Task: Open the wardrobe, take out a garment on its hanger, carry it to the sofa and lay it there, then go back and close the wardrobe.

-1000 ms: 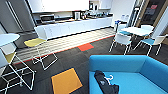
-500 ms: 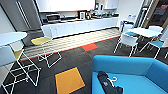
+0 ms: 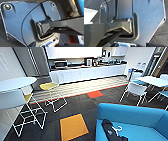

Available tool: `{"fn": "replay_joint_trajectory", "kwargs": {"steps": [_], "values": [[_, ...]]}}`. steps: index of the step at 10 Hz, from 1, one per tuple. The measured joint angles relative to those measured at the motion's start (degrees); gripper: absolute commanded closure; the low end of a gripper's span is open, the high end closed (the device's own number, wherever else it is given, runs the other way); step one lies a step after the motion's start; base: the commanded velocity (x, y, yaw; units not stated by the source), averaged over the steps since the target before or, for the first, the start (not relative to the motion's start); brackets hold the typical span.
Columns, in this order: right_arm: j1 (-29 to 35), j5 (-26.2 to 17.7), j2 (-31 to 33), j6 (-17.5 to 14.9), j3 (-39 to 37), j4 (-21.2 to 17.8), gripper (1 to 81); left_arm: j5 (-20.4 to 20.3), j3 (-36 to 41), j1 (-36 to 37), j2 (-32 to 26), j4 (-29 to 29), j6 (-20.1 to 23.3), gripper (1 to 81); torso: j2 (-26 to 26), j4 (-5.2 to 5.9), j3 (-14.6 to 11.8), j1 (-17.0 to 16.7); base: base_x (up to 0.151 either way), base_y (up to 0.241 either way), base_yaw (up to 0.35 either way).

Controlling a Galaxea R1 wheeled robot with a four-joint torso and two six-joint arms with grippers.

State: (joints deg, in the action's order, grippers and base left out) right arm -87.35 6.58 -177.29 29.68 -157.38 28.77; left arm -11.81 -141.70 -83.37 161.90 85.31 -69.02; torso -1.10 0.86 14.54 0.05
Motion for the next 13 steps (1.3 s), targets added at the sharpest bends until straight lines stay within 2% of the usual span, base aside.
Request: {"fn": "replay_joint_trajectory", "kwargs": {"steps": [8,13], "values": [[0.11,-0.09,0.02,-0.06,0.00,0.02,1.0,0.21,-0.13,-0.04,0.69,0.02,0.00,1.0,0.00,0.00,0.00,0.00,0.000,0.000,0.178],[0.44,-0.06,0.13,-0.30,0.00,0.04,1.0,0.18,-4.77,-0.80,3.39,0.74,0.00,1.0,0.00,0.00,0.00,0.00,0.000,0.000,0.178]]}}
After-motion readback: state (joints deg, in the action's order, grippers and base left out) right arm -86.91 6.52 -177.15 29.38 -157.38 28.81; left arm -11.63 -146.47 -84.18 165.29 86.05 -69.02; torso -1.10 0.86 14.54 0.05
